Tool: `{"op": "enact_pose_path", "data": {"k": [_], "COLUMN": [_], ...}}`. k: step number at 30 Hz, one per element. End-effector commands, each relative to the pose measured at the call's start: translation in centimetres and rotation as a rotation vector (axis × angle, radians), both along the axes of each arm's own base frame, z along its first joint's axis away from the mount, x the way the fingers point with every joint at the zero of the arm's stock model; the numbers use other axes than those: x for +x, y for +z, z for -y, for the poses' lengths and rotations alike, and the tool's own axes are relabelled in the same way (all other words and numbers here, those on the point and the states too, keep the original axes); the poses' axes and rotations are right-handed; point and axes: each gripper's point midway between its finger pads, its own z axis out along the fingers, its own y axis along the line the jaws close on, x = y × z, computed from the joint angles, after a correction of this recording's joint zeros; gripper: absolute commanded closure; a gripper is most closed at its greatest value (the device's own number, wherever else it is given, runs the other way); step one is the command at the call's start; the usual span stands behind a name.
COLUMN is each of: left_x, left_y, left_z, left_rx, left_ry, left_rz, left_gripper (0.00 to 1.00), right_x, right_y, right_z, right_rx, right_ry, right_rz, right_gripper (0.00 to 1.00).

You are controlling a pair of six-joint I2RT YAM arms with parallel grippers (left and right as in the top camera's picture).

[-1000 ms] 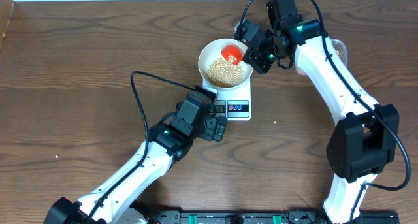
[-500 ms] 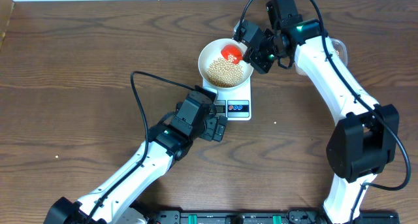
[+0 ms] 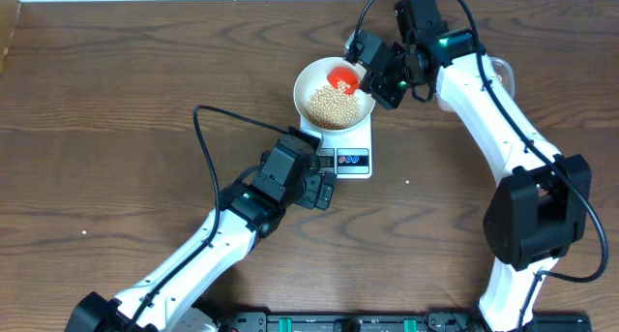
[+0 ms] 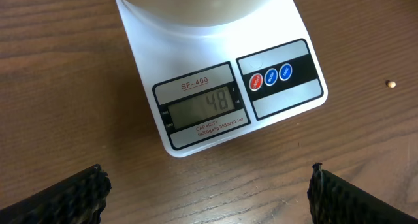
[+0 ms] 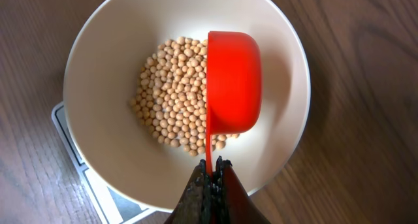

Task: Scoop item into bowl and weigh 50g on scale
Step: 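Shake the tilted red scoop over the white bowl to drop chickpeas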

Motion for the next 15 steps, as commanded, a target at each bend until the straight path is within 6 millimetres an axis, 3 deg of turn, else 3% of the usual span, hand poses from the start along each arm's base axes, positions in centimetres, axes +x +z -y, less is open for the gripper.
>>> {"op": "enact_pose_path", "data": {"k": [1,15], "left_x": [-0.07,-0.07], "left_y": [-0.08,-0.08], "left_z": [-0.14,-0.14], "left_rx": [0.001,0.001], "left_ry": [-0.004,-0.004], "left_rz": [-0.002,-0.002], "left_gripper": [0.01,0.01], "right_x": [0.18,0.16], "right_y": [2.59,2.70], "right_z": [-0.42,-0.55], "right_rx": [0.012,0.050], "right_ry": [0.035,-0.035], "right_rz": [0.074,0.027], "right_gripper": [0.99,0.99]}}
